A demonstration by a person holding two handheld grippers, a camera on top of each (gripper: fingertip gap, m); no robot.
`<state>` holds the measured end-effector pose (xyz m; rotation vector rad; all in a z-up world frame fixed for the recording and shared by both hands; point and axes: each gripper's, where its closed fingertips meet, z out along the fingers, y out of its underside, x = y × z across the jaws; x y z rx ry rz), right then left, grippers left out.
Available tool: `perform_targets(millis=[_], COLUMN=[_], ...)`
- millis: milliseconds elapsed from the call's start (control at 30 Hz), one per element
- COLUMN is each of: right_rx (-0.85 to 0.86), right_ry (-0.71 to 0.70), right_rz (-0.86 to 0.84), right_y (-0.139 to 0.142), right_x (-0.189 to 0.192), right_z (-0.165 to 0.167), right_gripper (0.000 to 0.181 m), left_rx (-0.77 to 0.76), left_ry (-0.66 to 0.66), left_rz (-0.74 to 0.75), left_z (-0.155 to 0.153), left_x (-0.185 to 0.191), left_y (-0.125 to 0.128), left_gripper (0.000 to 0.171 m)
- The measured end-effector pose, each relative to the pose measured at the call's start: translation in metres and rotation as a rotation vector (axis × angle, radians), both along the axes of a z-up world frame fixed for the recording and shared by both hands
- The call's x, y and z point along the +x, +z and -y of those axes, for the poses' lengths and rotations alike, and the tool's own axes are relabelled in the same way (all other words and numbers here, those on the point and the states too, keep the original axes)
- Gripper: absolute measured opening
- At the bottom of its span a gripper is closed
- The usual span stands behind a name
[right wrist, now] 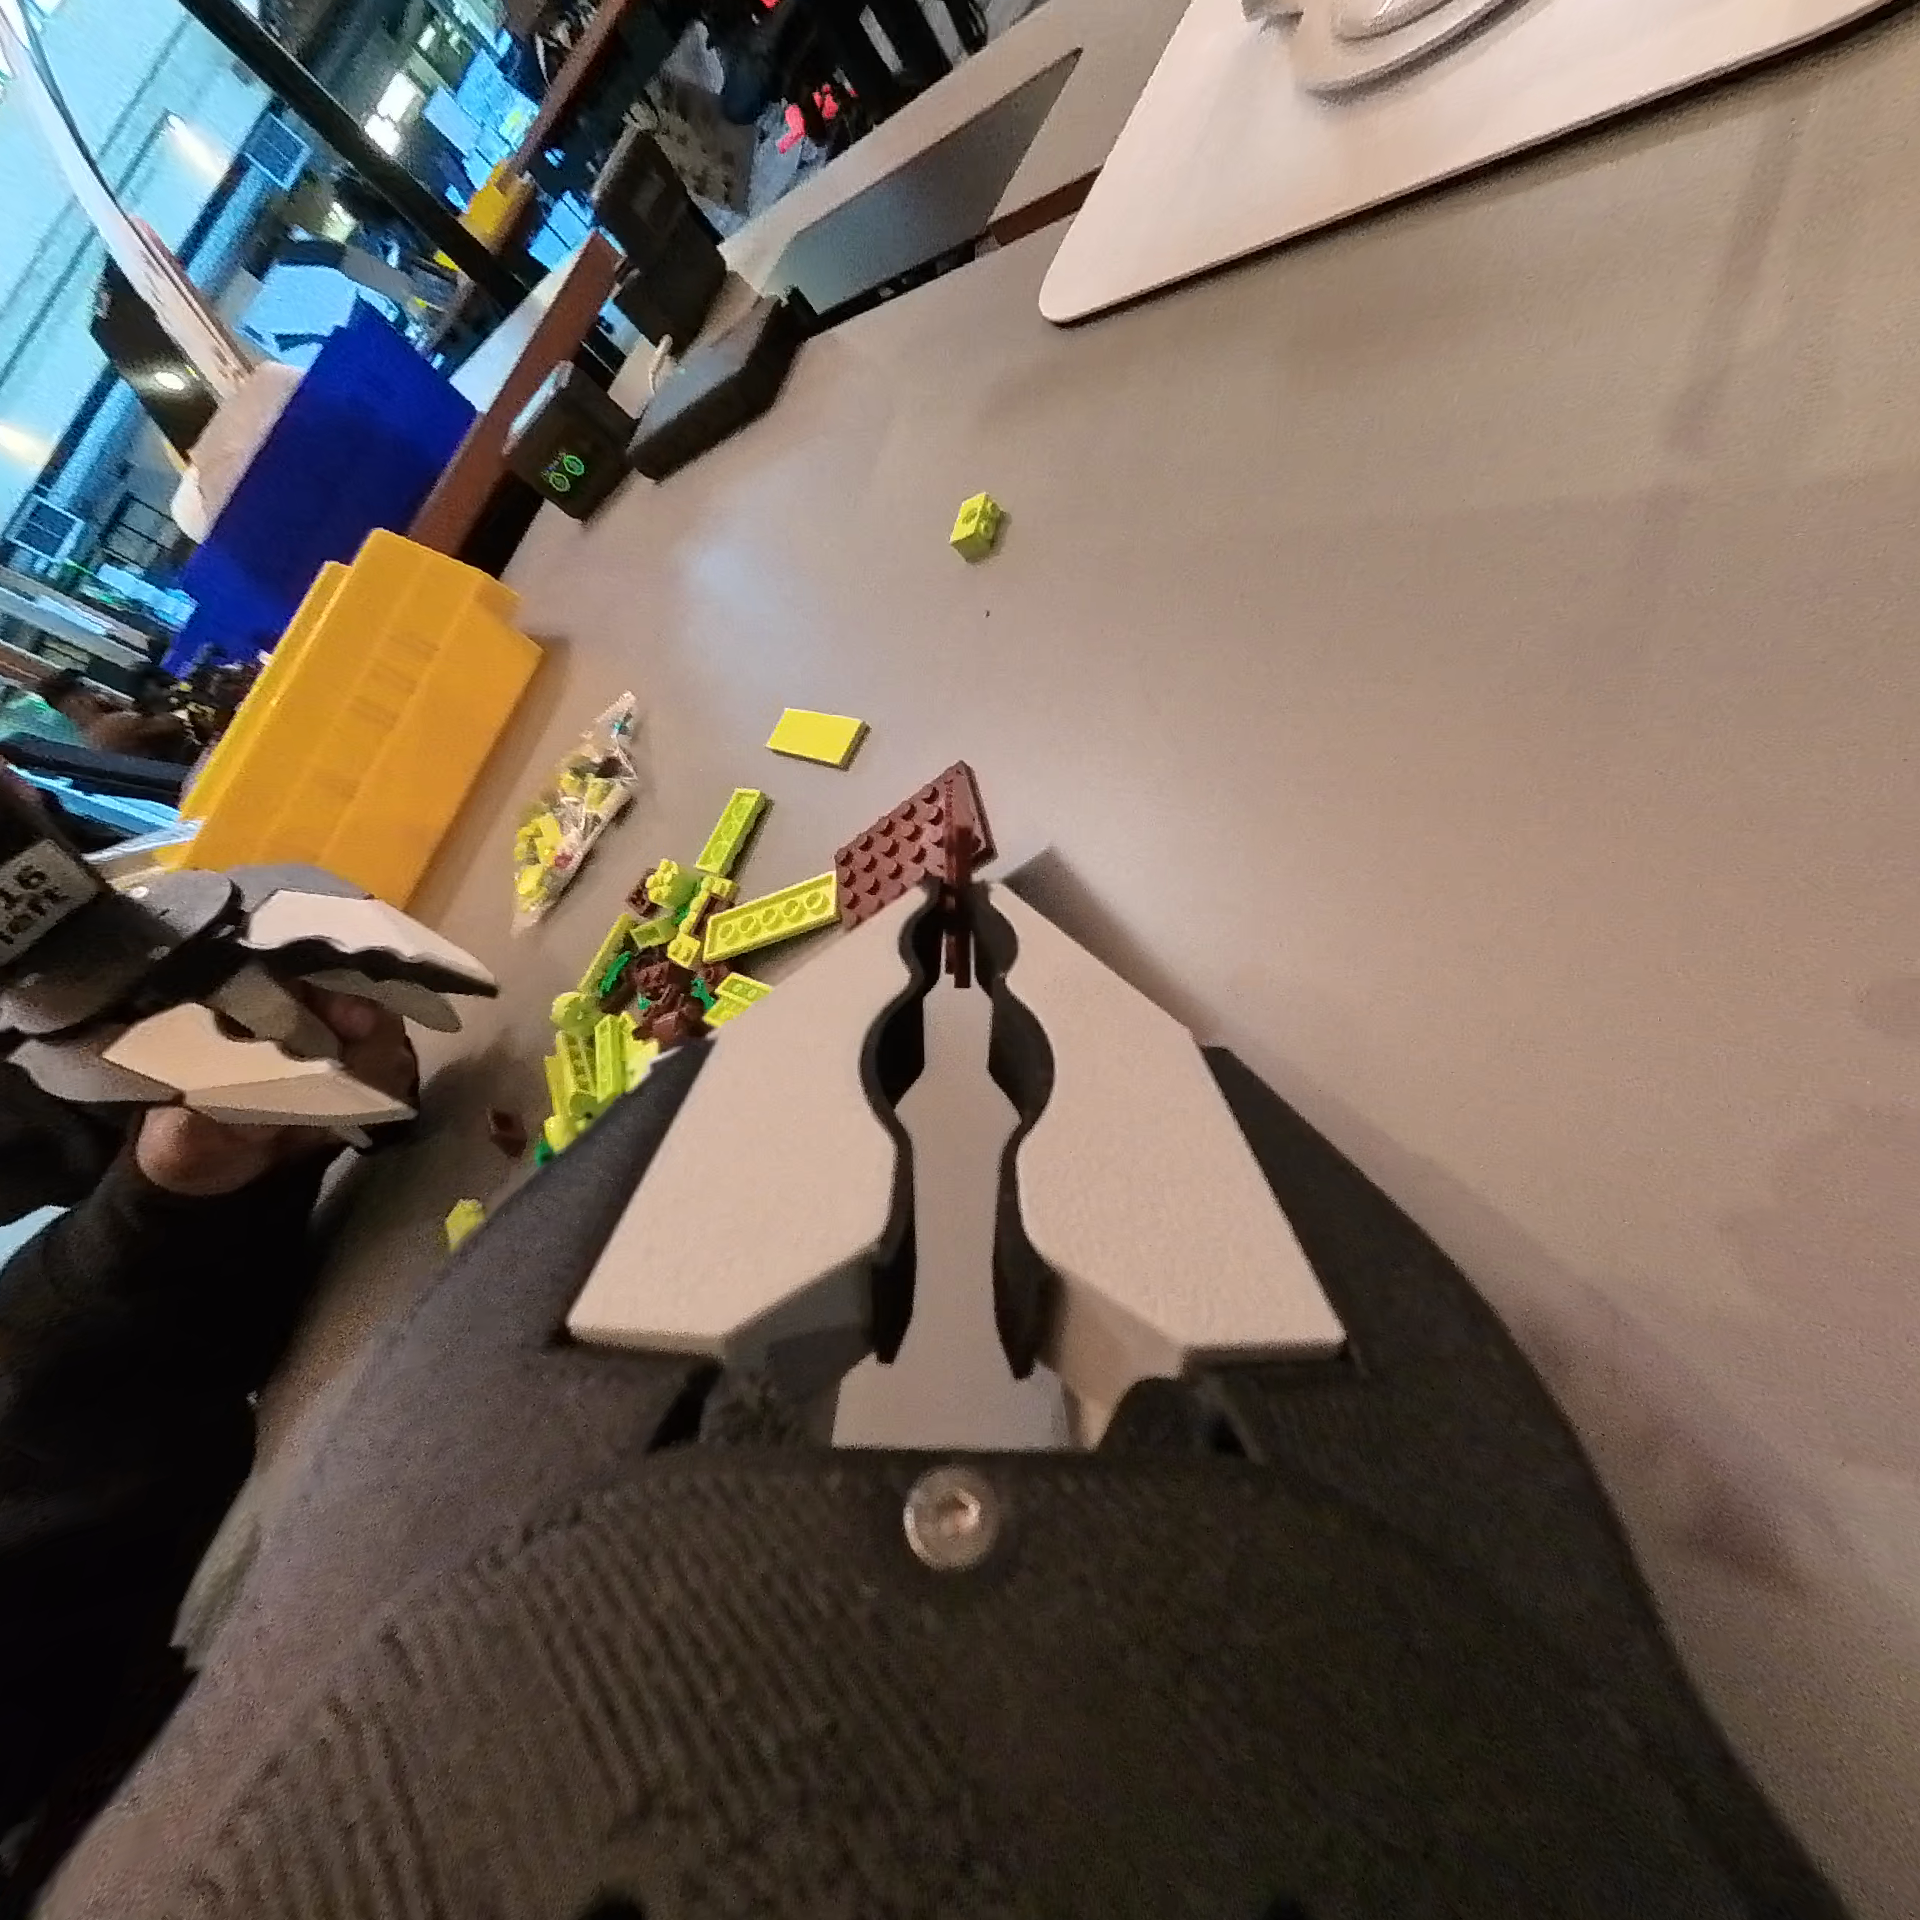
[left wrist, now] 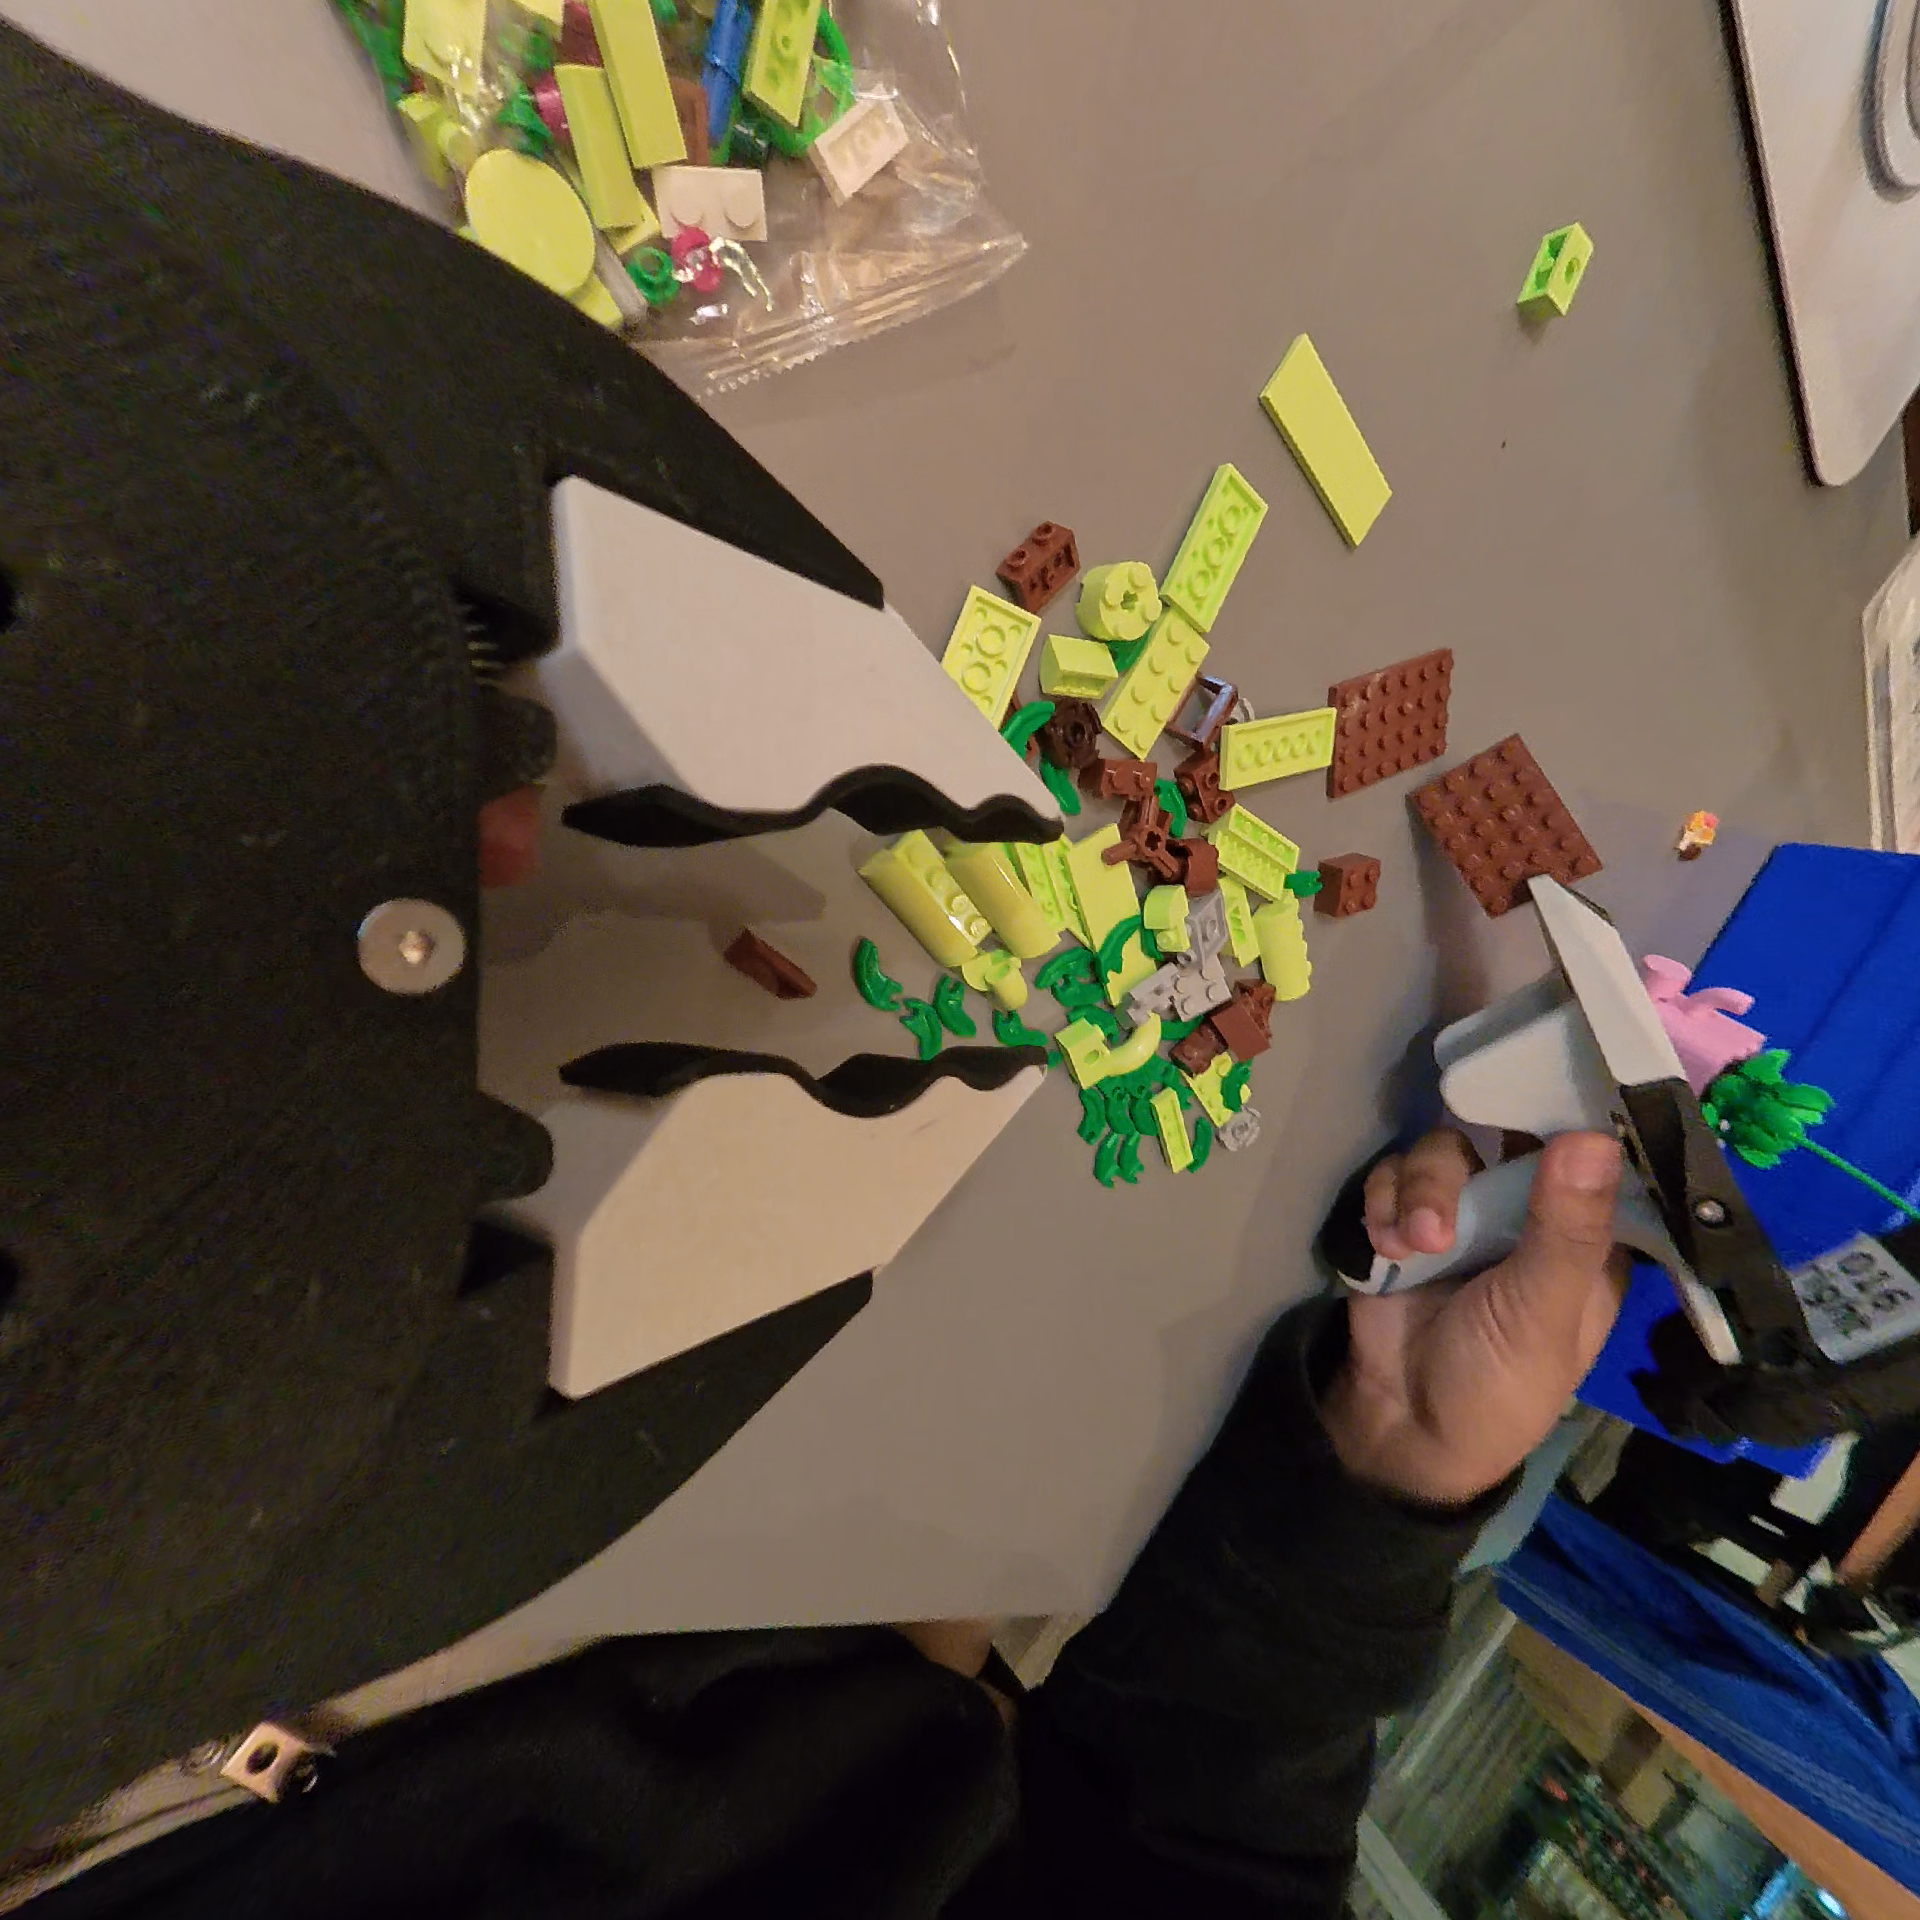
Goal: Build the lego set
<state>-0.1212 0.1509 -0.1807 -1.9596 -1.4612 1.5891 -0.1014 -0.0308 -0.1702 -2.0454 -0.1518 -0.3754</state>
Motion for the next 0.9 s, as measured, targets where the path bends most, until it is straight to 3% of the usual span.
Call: perform_targets(millis=[533,767,900], right_rx=[0.122,0.12,0.239], right_ry=[-0.027,-0.02,-0.037], right_rz=[0.016,0.017,0.003], right_y=[-0.003,-0.004,-0.002], right_x=[0.0,0.0,0.0], right_z=[-0.001,-0.001,-0.005], right_gripper=[0.009,0.027,0.034], left_rx=[-0.034,-0.042,-0.04], left_ry=[0.037,0.042,0.045], left_rz=[-0.073,-0.097,-0.103], left_z=[0.004,0.005,0.005], left_x=[-0.01,-0.012,-0.012], left_y=[-0.005,-0.005,-0.004], left_gripper=[0.037,0.037,0.037])
